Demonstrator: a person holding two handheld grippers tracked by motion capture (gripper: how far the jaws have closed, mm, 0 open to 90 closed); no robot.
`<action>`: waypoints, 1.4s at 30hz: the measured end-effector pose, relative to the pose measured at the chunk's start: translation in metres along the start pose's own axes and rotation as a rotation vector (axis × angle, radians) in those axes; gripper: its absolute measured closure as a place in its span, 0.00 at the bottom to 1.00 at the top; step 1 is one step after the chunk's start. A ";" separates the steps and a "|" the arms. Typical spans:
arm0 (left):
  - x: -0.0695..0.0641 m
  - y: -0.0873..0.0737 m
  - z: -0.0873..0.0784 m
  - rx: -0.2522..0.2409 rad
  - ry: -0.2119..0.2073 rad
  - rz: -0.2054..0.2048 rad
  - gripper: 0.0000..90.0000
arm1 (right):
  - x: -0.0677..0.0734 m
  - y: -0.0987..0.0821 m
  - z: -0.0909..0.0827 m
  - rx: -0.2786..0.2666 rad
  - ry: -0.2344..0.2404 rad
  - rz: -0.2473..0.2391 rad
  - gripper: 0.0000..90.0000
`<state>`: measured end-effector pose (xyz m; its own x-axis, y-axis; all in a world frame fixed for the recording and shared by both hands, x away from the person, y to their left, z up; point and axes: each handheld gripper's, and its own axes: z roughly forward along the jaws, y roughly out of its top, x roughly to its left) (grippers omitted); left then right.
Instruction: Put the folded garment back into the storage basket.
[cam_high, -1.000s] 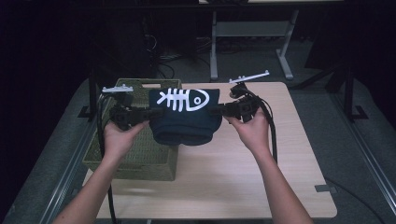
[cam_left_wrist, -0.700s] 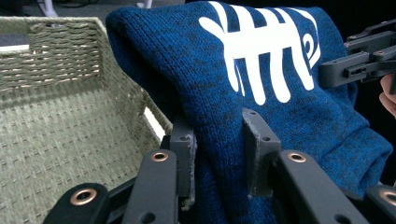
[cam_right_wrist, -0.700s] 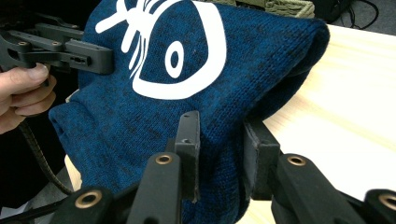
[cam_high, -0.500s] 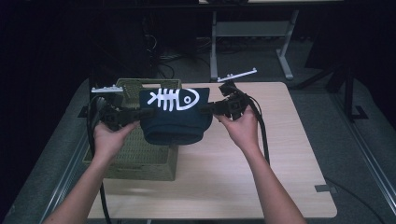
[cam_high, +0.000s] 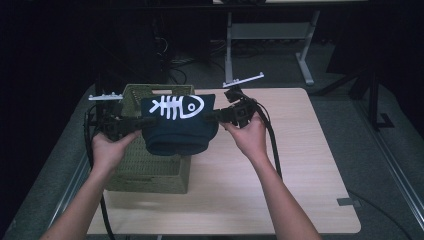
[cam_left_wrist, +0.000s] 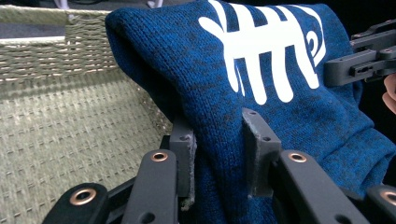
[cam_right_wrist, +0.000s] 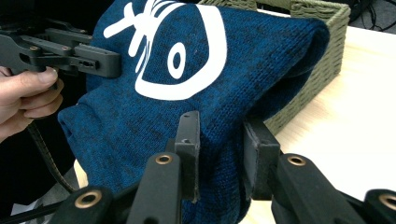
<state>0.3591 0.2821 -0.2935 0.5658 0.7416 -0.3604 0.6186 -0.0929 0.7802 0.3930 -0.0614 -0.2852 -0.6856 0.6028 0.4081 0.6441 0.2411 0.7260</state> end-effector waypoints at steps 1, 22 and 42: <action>0.001 0.000 -0.001 -0.001 0.002 -0.004 0.77 | 0.001 0.001 0.002 -0.001 0.002 -0.001 0.79; 0.025 -0.008 -0.018 0.004 0.044 -0.031 0.75 | 0.014 0.008 0.031 0.001 0.031 -0.016 0.78; 0.048 -0.014 -0.041 0.003 0.109 -0.060 0.75 | 0.032 0.019 0.066 0.014 0.047 -0.035 0.78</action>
<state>0.3555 0.3460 -0.3004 0.4650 0.8137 -0.3488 0.6516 -0.0479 0.7570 0.4055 0.0126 -0.2946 -0.7232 0.5572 0.4081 0.6235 0.2725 0.7328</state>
